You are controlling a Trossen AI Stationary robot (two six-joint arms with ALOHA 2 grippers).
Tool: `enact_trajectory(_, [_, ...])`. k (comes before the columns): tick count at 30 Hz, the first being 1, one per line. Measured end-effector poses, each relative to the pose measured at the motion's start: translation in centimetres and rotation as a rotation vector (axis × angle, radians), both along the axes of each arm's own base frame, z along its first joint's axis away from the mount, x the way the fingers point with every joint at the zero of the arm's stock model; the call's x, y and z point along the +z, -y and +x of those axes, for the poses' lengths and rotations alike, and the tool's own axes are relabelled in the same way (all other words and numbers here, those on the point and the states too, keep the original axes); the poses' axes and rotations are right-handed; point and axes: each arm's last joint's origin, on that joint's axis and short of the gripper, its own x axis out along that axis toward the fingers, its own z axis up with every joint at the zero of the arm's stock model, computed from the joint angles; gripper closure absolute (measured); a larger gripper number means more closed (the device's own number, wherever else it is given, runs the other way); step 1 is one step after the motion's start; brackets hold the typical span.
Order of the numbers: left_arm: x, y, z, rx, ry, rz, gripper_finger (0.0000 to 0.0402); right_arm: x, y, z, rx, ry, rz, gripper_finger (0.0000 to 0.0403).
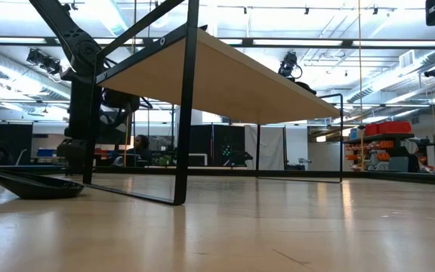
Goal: Pick & Place Mini shaped plates
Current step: Stack the black square shaped plate on top of the black square shaped plate on the shelf
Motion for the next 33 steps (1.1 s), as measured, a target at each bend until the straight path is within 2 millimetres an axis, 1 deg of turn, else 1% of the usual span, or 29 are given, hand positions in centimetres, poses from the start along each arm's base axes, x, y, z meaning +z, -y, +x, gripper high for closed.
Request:
enact_trajectory(11, [-0.59, 0.27, -0.28, -0.005, 0.000, 0.012, 0.0111, -0.01, 0.00, 0.02, 0.000, -0.001, 0.000, 0.0392])
enact_trajectory(13, [-0.60, 0.28, -0.28, -0.007, -0.001, 0.011, 0.0117, -0.01, 0.00, 0.01, 0.000, -0.001, 0.000, 0.0392])
enact_trajectory(15, [-0.62, 0.29, -0.29, -0.009, -0.001, 0.007, 0.0133, 0.00, 0.00, 0.01, 0.000, 0.000, 0.000, 0.0392])
enact_trajectory(21, [-0.73, 0.40, -0.29, -0.016, 0.018, -0.031, 0.0213, -0.01, 0.00, 0.01, 0.000, 0.000, 0.000, 0.0392])
enact_trajectory(24, [-0.75, 0.42, -0.29, -0.017, 0.022, -0.038, 0.0245, -0.01, 0.00, 0.01, 0.000, 0.000, 0.000, 0.0392])
enact_trajectory(33, [-0.82, 0.44, -0.32, -0.029, 0.011, -0.042, 0.0303, 0.00, 0.00, 0.01, 0.000, 0.000, 0.000, 0.0392])
